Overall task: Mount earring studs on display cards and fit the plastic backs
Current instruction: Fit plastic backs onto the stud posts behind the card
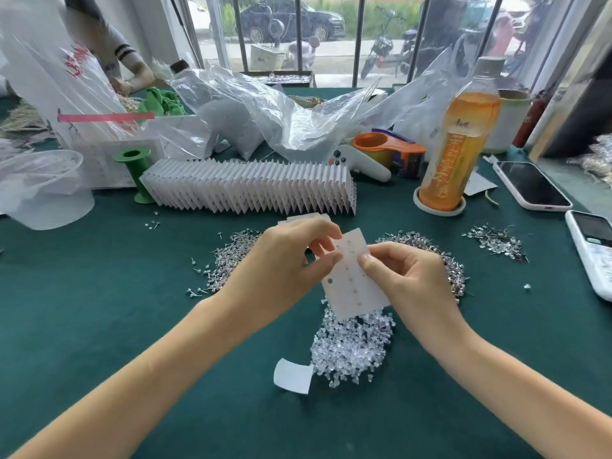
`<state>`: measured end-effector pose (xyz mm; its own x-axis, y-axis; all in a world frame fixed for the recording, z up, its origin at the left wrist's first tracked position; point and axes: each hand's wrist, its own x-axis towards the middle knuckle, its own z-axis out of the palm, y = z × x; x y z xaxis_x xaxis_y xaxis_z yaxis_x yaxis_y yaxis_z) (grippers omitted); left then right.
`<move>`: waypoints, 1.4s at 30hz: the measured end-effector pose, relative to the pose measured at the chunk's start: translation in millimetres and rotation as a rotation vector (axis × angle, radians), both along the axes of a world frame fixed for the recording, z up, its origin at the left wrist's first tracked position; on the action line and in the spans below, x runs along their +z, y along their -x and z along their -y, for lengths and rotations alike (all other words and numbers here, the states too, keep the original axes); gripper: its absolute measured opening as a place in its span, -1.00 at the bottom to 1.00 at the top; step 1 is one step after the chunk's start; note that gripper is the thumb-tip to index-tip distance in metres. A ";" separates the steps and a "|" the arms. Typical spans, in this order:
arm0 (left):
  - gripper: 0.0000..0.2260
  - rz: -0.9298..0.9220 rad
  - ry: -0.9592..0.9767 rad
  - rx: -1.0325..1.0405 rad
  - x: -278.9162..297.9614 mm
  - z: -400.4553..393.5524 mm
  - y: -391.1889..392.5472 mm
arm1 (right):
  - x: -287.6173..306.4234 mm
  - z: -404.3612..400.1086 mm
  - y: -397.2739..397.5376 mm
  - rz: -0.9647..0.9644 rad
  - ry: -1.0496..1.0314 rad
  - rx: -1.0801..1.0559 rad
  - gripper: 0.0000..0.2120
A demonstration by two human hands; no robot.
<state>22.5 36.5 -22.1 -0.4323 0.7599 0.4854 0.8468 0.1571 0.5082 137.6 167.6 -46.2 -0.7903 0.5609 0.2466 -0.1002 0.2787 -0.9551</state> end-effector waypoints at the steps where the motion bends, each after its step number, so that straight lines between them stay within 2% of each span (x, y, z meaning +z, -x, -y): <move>1: -0.86 0.002 0.000 0.012 -1.2 -2.1 0.0 | -0.2 0.4 -0.4 0.000 -0.019 -0.001 -0.80; 7: -0.91 -0.009 -0.008 0.049 -6.8 -3.2 2.6 | -2.1 3.3 0.2 0.016 -0.111 -0.009 -0.80; 15: -0.97 -0.121 0.013 0.080 -2.3 5.5 6.2 | -0.1 12.8 10.3 0.045 -0.105 0.074 -0.84; 19: -0.96 -0.168 0.084 0.107 4.3 18.2 15.9 | 6.4 20.9 24.5 0.066 -0.037 0.142 -0.91; 24: -0.95 -0.158 0.141 0.154 8.3 38.3 33.6 | 14.1 37.2 49.7 0.139 0.173 0.265 -0.84; 31: -0.95 -0.122 0.170 0.196 3.5 59.7 47.0 | 9.7 58.9 72.2 0.156 0.272 0.306 -0.79; 39: -0.96 -0.060 0.159 0.226 -1.9 59.1 48.3 | -0.8 62.5 78.3 0.132 0.149 0.250 -0.69; 42: -0.95 -0.048 0.156 0.224 -2.0 57.1 46.5 | -2.5 61.8 79.9 0.121 0.069 0.202 -0.78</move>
